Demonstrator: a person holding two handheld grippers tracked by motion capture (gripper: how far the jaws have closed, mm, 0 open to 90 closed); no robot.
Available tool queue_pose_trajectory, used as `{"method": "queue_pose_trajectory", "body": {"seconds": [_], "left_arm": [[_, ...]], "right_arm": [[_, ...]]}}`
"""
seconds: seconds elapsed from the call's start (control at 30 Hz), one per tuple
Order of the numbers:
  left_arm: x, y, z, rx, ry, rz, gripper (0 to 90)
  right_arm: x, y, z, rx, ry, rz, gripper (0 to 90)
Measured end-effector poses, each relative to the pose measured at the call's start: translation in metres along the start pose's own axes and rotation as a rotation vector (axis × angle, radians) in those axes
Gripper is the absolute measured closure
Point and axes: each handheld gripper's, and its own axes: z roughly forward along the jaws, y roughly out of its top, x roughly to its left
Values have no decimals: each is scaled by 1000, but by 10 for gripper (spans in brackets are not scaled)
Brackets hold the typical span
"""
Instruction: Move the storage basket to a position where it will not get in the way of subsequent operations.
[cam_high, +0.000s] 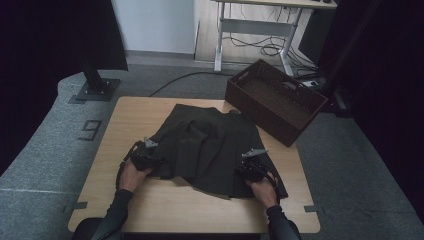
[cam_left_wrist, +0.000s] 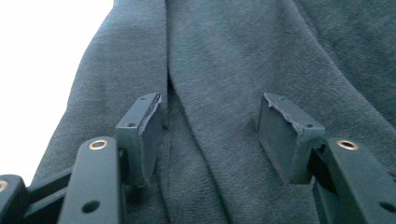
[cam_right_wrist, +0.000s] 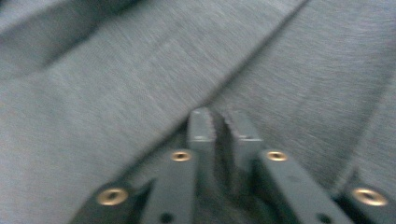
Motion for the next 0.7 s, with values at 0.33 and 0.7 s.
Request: {"method": "queue_pose_trajectory", "body": {"seconds": [0.33,0.7], "left_arm": [[39,-6,-1,17,117,-46,417],[34,14,-14,-17,52,-33,440]], "right_arm": [[-29,-15,-17,41,-163,-18,898],[-47,-7,-38,-10,-134,63,754]]}}
